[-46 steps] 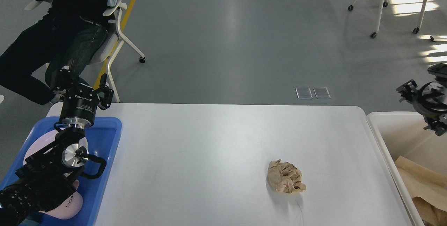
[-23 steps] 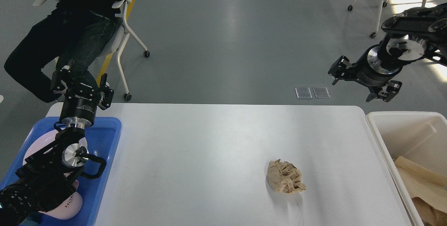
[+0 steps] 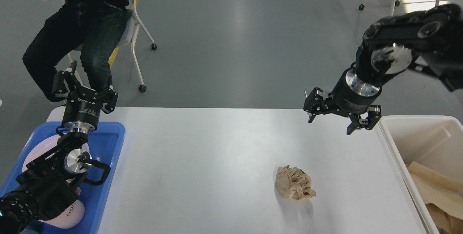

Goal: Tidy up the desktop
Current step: 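Swing the right gripper back over the table to the crumpled paper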

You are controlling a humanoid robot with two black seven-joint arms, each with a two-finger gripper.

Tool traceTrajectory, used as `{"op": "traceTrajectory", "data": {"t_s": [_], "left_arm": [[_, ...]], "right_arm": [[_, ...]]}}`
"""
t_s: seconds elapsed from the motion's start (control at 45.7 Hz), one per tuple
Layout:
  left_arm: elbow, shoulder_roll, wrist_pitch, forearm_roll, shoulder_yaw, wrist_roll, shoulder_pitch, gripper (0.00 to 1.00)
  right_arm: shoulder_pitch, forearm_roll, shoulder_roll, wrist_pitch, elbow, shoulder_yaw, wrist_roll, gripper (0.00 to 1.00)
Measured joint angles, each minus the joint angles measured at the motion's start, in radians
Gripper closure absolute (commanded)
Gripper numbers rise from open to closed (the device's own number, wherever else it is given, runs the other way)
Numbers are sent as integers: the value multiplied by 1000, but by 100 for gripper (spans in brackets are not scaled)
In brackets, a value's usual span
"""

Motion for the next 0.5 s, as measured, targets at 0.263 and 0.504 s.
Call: {"op": "traceTrajectory", "data": {"t_s": [0.263,0.504], "left_arm": [[0,0,0,0,0,0,0,3],[0,0,0,0,0,0,0,4]], "right_arm": [[-178,-18,63,-70,-15,45,0,0],[-259,-84,114,-71,-39,109,0,0]]}}
